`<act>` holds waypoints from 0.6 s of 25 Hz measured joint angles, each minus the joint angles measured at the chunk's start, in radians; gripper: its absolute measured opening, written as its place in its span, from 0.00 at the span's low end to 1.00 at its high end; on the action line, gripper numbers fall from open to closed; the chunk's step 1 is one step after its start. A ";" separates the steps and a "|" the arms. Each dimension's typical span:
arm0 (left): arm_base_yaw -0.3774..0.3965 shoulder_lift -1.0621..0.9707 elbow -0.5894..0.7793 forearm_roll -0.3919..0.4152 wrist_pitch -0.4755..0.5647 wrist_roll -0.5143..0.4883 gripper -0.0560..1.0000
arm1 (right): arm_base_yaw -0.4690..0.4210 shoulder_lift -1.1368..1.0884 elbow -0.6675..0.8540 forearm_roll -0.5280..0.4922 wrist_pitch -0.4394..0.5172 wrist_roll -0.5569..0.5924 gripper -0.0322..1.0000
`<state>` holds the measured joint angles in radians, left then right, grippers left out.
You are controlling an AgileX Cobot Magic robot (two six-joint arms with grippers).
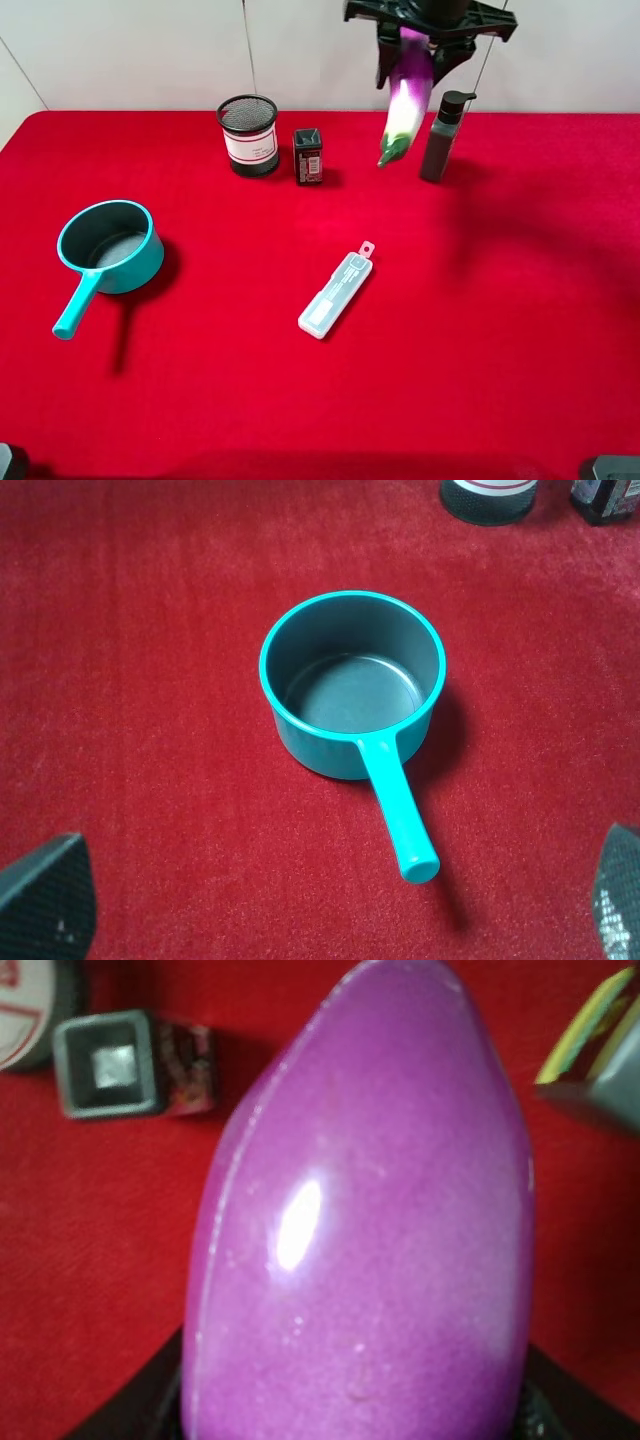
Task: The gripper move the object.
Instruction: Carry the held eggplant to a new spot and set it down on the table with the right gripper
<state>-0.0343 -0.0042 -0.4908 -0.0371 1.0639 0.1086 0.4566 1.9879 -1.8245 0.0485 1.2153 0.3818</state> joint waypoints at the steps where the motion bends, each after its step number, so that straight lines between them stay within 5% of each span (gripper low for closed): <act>1: 0.000 0.000 0.000 0.000 0.000 0.000 0.98 | -0.014 0.000 0.000 0.000 0.000 -0.007 0.40; 15: 0.000 0.000 0.000 0.000 0.000 0.000 0.98 | -0.198 0.000 0.000 -0.061 0.001 -0.059 0.40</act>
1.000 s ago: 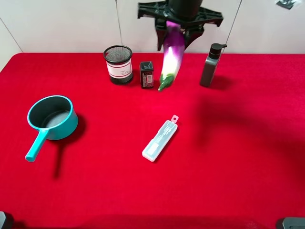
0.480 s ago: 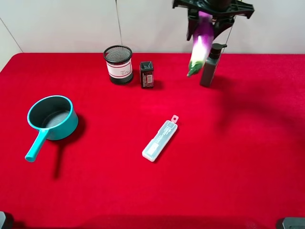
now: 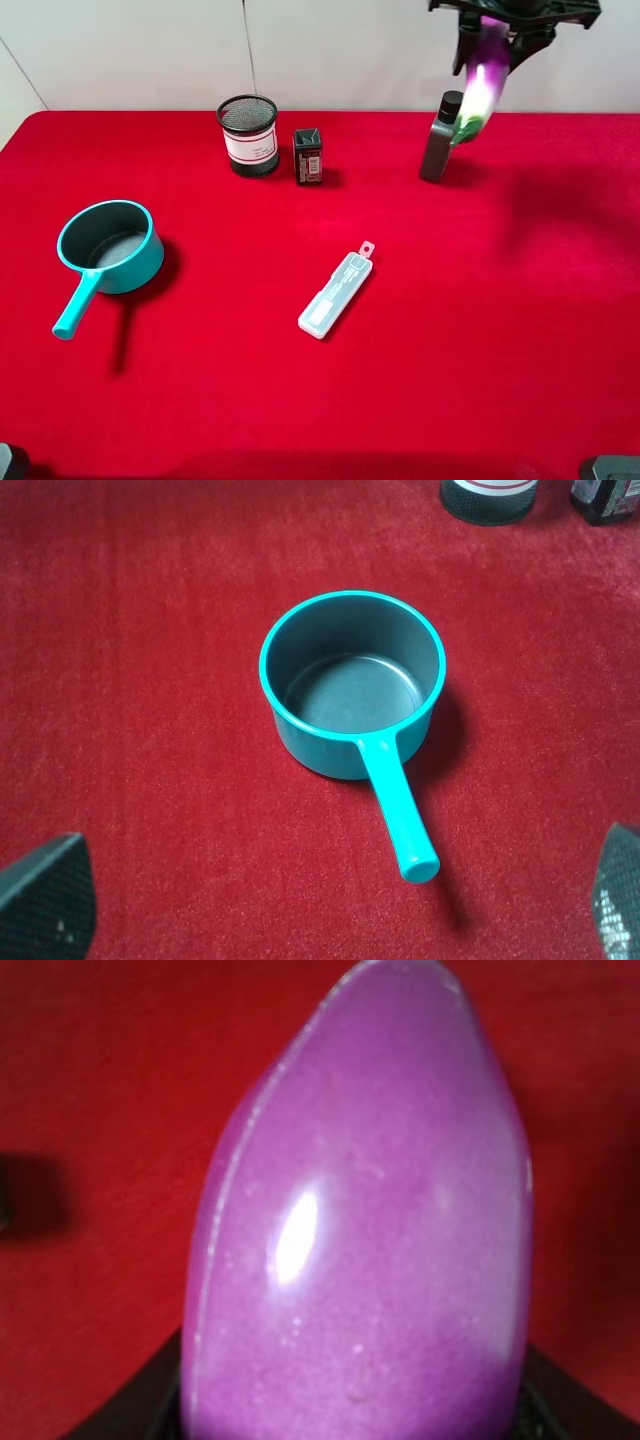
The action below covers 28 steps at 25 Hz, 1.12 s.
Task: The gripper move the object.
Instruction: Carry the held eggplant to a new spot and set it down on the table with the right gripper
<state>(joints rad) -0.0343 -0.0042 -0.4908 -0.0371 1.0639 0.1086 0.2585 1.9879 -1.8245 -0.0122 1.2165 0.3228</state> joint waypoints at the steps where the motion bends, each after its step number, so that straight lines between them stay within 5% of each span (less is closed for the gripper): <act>1: 0.000 0.000 0.000 0.000 0.000 0.000 0.98 | -0.012 0.000 0.000 -0.003 0.000 -0.003 0.40; 20: 0.000 0.000 0.000 0.000 0.000 0.000 0.98 | -0.151 0.091 0.000 -0.024 -0.017 -0.112 0.40; 28: 0.000 0.000 0.000 0.000 0.000 0.000 0.98 | -0.181 0.154 0.000 0.052 -0.052 -0.190 0.40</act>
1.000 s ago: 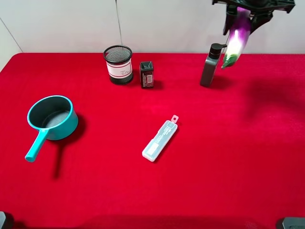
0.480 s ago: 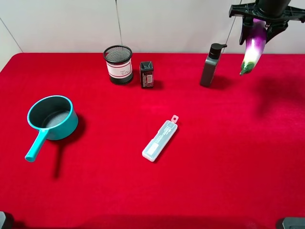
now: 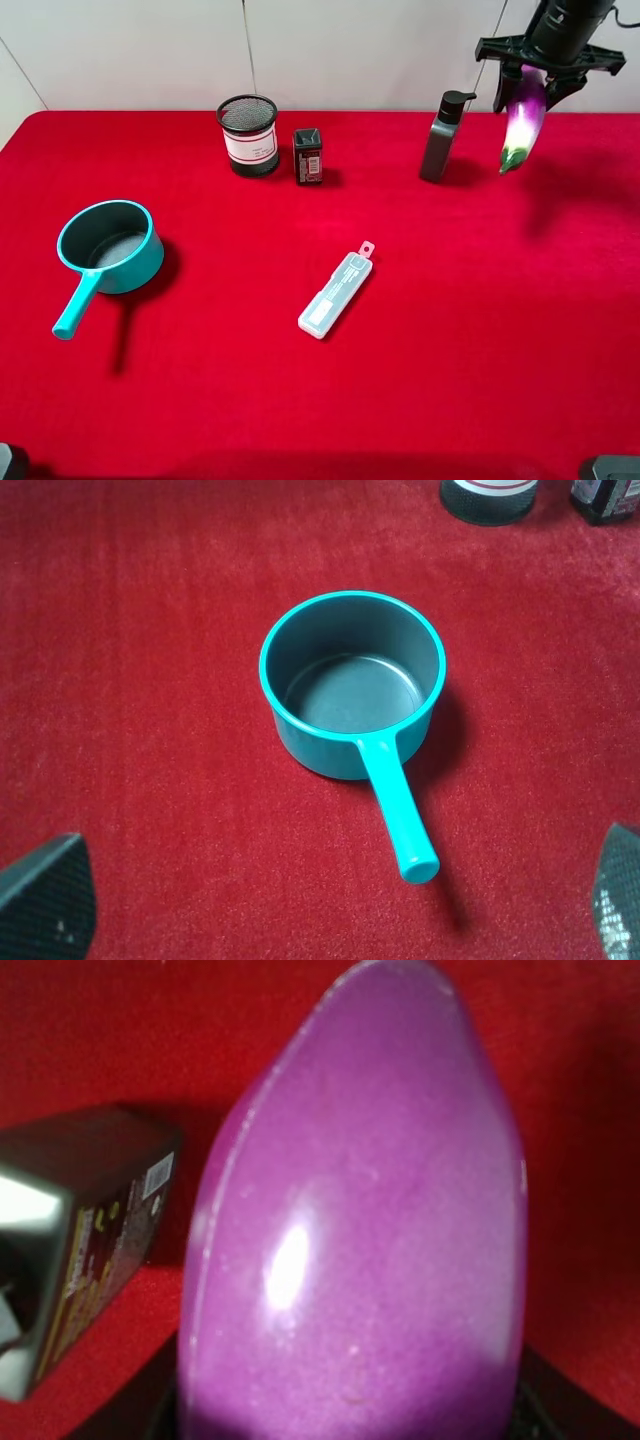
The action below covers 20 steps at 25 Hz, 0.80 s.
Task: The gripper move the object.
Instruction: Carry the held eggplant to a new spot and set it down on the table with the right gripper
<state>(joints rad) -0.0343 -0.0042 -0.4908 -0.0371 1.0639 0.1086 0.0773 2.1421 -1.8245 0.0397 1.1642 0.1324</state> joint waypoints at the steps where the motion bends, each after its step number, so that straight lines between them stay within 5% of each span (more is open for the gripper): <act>1: 0.000 0.000 0.000 0.000 0.000 0.000 0.98 | -0.001 0.008 0.000 0.003 -0.006 -0.006 0.40; 20: 0.000 0.000 0.000 0.000 0.000 0.000 0.98 | -0.048 0.087 0.087 0.088 -0.117 -0.102 0.40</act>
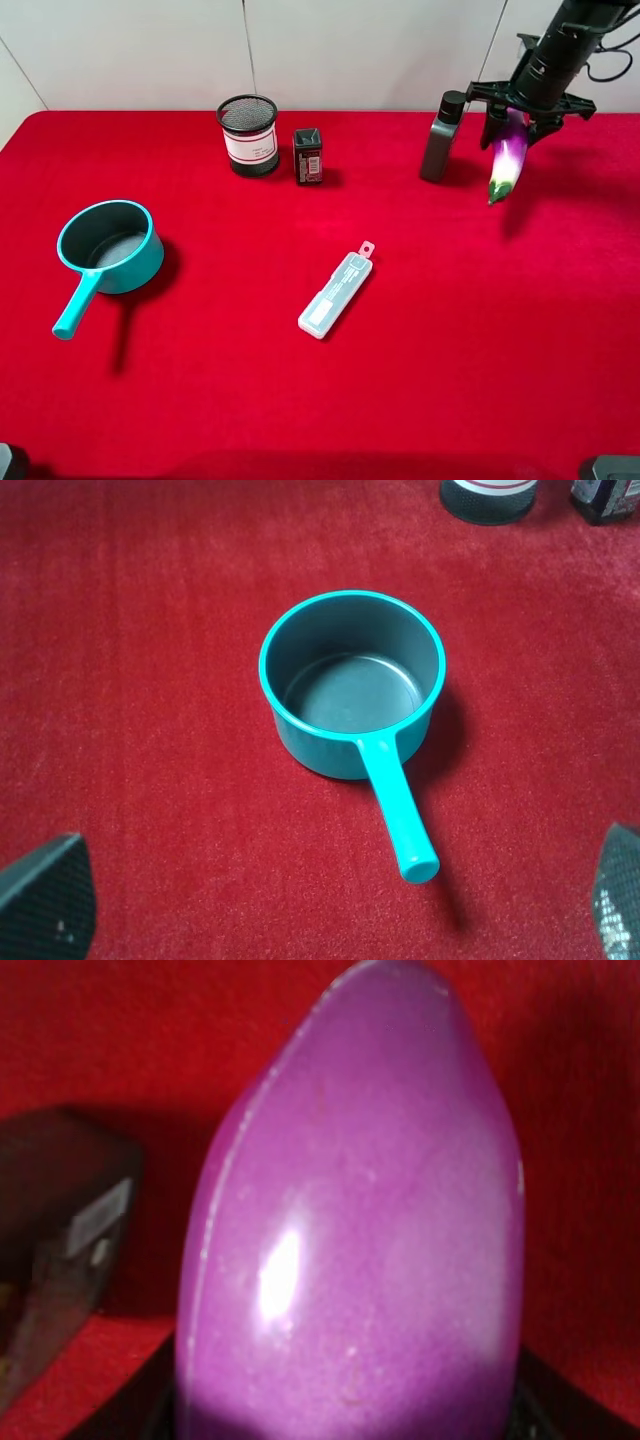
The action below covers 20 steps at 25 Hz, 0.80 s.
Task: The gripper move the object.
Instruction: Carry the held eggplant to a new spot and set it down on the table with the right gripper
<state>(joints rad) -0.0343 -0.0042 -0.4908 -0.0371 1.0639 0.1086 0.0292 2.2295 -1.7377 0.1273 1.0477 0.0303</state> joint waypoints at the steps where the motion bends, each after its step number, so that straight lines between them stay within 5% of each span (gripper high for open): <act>1: 0.000 0.000 0.000 0.000 0.000 0.000 0.98 | -0.007 0.000 0.006 0.008 0.000 -0.010 0.40; 20: 0.000 0.000 0.000 0.000 0.000 0.000 0.98 | -0.034 0.002 0.011 0.018 -0.025 -0.162 0.40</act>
<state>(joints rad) -0.0343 -0.0042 -0.4908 -0.0371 1.0639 0.1086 -0.0046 2.2314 -1.7270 0.1448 1.0224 -0.1316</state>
